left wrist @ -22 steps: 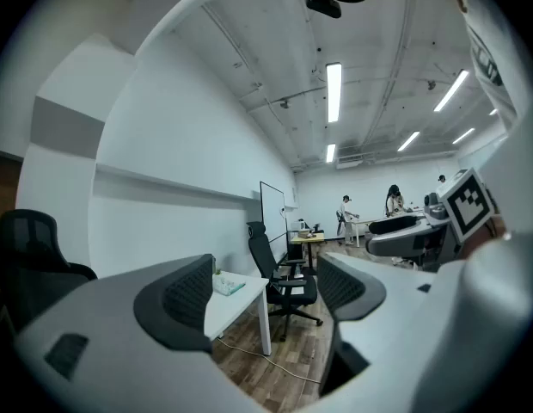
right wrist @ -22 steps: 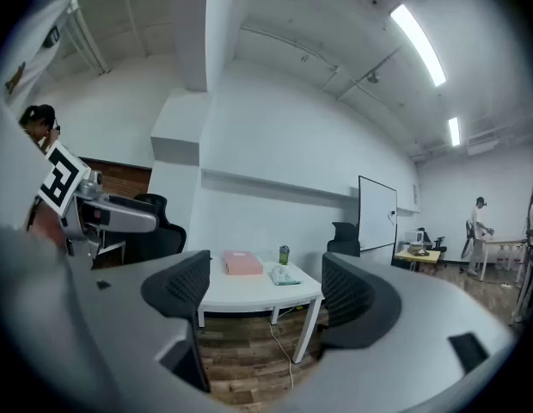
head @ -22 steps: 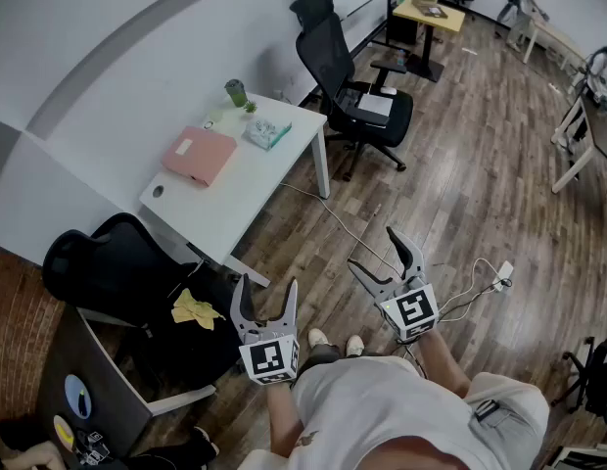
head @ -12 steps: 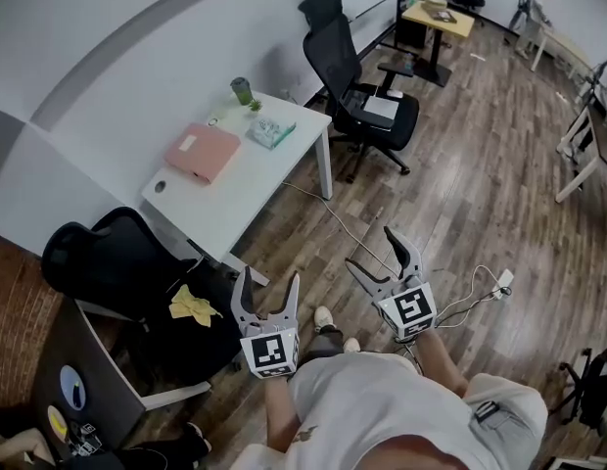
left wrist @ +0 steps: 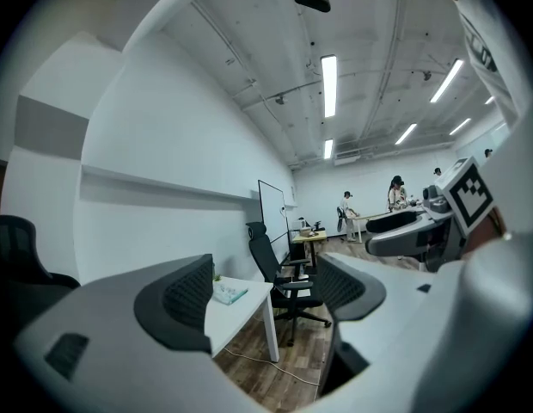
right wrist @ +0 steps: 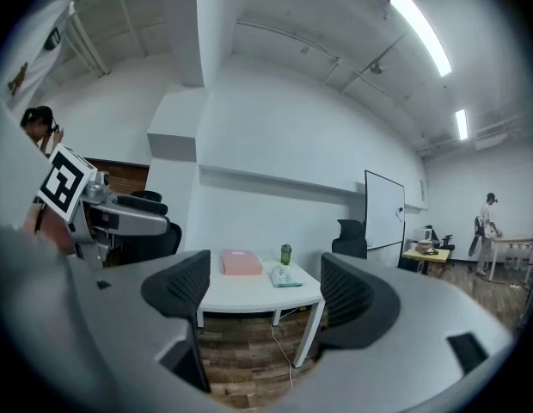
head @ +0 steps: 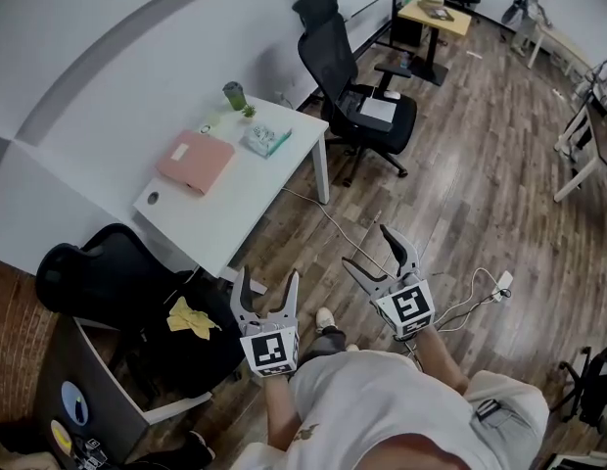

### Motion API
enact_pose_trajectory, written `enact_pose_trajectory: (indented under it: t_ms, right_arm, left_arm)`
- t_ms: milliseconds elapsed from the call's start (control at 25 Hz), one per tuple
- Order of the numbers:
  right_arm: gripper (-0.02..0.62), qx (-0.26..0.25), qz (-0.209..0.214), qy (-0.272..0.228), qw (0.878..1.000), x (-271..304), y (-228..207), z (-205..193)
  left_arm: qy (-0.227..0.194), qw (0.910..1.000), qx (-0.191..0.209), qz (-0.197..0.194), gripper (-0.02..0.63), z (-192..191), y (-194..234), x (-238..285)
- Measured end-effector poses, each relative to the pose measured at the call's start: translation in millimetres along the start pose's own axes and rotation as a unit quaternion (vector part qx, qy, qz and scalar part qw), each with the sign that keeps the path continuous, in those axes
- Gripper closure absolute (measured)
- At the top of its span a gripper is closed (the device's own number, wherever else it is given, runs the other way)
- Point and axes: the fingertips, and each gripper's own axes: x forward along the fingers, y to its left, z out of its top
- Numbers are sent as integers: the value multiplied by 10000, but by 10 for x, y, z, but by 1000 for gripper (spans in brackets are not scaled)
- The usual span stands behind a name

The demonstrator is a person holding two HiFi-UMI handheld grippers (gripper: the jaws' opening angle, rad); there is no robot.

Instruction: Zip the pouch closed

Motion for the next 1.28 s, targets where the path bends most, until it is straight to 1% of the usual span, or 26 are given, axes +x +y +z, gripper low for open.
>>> enact_pose_trajectory:
  t_ms: [400, 840, 1000, 1120, 1280]
  right_arm:
    - [202, -62, -66, 145, 9999, 742, -205, 16]
    - [204, -156, -338, 213, 9991, 1410, -382, 83]
    - [204, -153, -430, 251, 9986, 1578, -440, 52]
    - [206, -134, -425, 302, 9985, 1697, -469, 15]
    - [206, -117, -520, 342, 9980, 1805, -581, 11]
  left_arm:
    - [-21, 9999, -52, -93, 232, -29, 445, 680]
    - [-95, 9995, -71, -277, 233, -52, 907, 1283]
    - [-115, 9992, -43, -368, 233, -65, 1014, 1481]
    - [-100, 9991, -52, -407, 235, -95, 1083, 1625]
    - [-72, 9988, -47, -477, 236, -108, 1105, 1798]
